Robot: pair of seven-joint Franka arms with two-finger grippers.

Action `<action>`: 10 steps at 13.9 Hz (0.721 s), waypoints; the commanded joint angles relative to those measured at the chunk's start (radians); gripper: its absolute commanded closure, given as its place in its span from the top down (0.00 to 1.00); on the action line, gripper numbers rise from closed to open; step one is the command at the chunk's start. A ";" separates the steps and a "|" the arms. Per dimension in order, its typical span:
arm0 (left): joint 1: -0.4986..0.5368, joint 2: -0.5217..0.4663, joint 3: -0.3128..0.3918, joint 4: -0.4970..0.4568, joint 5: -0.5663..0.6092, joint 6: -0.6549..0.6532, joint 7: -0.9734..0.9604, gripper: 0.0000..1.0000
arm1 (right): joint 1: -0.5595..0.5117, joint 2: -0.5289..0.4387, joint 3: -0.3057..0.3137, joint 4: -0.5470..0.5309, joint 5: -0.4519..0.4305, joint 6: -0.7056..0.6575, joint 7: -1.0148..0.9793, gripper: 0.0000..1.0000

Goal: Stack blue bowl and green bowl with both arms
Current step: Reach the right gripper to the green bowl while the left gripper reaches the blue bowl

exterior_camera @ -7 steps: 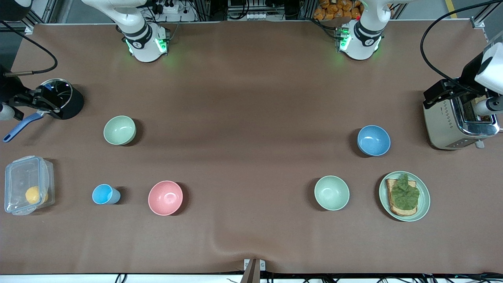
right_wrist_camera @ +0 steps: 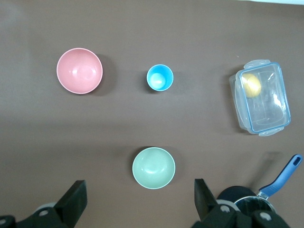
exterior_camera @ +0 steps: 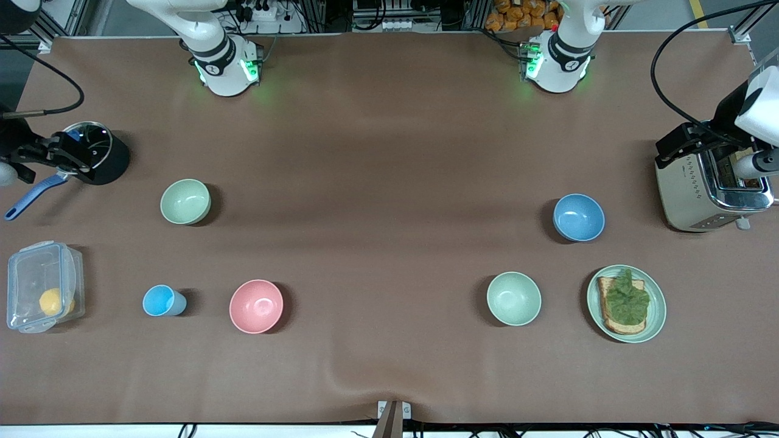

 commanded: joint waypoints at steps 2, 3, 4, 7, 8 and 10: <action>0.003 0.013 -0.002 -0.008 -0.002 -0.005 0.017 1.00 | -0.015 -0.004 -0.009 -0.017 0.063 0.014 0.003 1.00; 0.003 0.046 -0.001 -0.006 -0.002 -0.005 0.015 1.00 | -0.015 0.005 -0.012 -0.017 0.059 0.028 0.004 1.00; 0.009 0.059 -0.001 -0.008 -0.002 -0.005 0.018 1.00 | -0.011 0.014 -0.011 -0.017 0.058 0.030 0.003 1.00; 0.008 0.109 0.001 -0.009 0.000 -0.005 0.006 1.00 | -0.005 0.119 -0.008 -0.005 0.055 0.037 0.003 1.00; 0.009 0.120 -0.001 -0.023 0.000 -0.005 0.009 1.00 | -0.009 0.146 -0.008 -0.001 0.063 0.024 0.000 1.00; 0.006 0.172 0.001 -0.035 0.000 0.001 0.003 1.00 | -0.012 0.143 -0.009 -0.028 0.063 0.005 -0.025 1.00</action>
